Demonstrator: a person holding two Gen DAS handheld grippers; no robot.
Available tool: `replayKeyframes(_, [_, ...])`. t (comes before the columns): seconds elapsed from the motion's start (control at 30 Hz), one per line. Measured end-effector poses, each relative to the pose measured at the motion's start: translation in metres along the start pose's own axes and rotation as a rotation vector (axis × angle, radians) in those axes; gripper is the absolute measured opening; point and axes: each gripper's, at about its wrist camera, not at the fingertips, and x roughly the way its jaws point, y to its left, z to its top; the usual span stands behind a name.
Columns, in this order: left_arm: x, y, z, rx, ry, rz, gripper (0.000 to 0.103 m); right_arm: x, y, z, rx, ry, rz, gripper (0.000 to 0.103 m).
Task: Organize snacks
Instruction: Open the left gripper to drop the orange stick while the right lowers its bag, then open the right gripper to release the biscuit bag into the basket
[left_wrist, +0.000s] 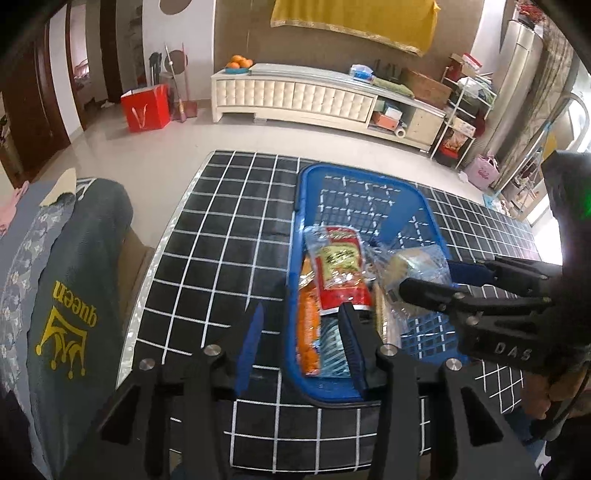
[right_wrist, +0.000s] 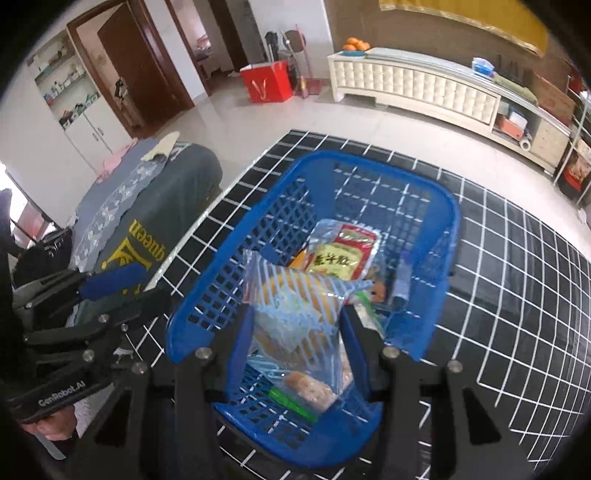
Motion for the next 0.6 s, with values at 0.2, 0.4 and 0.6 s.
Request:
replayKeyframes(0.2, [0.013, 0.010, -0.004, -0.010, 0.027, 0.007, 0.040, 0.028, 0.009, -0.003, -0.011, 0.064, -0.002, 0.052])
replayKeyframes(0.4, [0.019, 0.015, -0.005, -0.022, 0.032, -0.005, 0.040, 0.040, 0.010, -0.006, -0.013, 0.096, -0.020, 0.053])
replayKeyframes(0.6, [0.021, 0.007, -0.006, -0.003, 0.039, 0.002, 0.041, 0.040, 0.009, -0.007, -0.014, 0.110, -0.027, 0.056])
